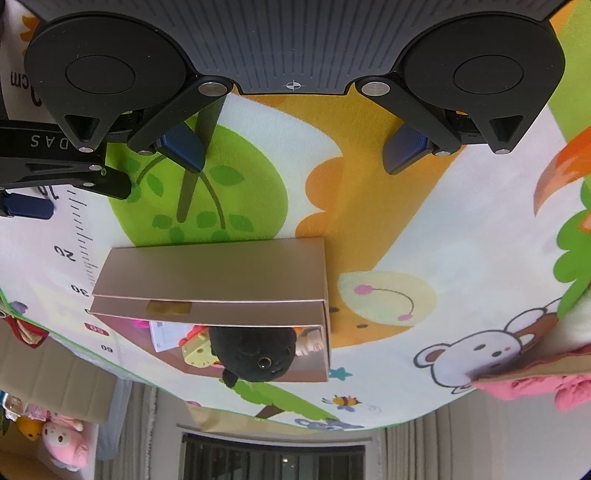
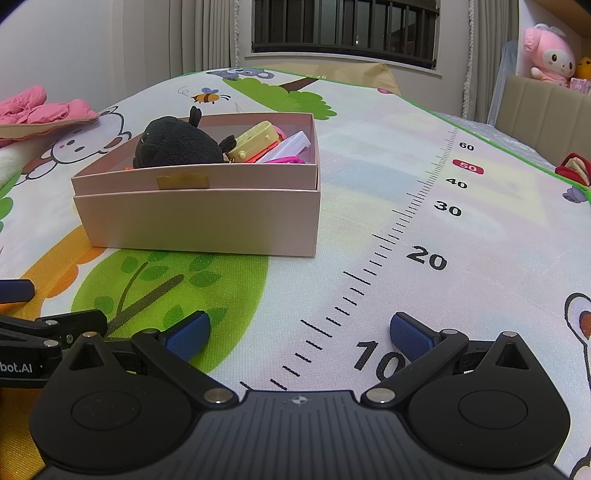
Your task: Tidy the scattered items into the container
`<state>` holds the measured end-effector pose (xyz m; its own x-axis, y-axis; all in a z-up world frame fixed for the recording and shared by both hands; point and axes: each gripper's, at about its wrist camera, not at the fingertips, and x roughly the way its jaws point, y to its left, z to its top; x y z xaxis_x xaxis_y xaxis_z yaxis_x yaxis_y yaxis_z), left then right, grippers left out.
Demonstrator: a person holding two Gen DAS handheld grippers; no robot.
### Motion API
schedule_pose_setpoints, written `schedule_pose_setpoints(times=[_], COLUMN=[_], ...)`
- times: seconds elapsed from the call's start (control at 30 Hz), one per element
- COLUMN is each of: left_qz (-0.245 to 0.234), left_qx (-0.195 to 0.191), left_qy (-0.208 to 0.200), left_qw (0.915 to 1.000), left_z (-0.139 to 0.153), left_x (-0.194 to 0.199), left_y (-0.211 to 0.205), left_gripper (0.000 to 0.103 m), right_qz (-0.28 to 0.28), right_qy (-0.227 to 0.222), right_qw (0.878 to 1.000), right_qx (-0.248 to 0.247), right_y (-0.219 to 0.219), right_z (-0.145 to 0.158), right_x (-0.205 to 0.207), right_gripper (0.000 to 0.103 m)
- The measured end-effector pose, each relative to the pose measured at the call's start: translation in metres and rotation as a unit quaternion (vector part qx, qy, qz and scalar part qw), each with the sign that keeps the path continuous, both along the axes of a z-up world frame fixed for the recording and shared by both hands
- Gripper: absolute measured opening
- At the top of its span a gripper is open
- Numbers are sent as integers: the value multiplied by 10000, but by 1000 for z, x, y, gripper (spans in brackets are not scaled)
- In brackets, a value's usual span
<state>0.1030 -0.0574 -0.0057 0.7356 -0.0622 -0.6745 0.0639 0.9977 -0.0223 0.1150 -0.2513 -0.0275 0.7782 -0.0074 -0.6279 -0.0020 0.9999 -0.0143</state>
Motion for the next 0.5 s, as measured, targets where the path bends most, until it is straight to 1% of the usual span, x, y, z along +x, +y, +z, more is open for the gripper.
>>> schedule_pose_setpoints(times=[0.13,0.27,0.5], left_qz=[9,37,82], left_qx=[-16,59,-50], left_qy=[-68,-143,-115], left_qw=[10000,9999,9999], left_z=[-2,-3,-3], left_x=[-2,-4,-1], left_y=[0,-2,1], left_gripper=[103,103,103], right_qz=[0,0,1], right_qy=[0,0,1], right_qw=[10000,10000,10000], right_qx=[0,-2,0], right_y=[0,0,0], right_z=[0,0,0], right_x=[0,0,0], right_gripper=[103,103,103])
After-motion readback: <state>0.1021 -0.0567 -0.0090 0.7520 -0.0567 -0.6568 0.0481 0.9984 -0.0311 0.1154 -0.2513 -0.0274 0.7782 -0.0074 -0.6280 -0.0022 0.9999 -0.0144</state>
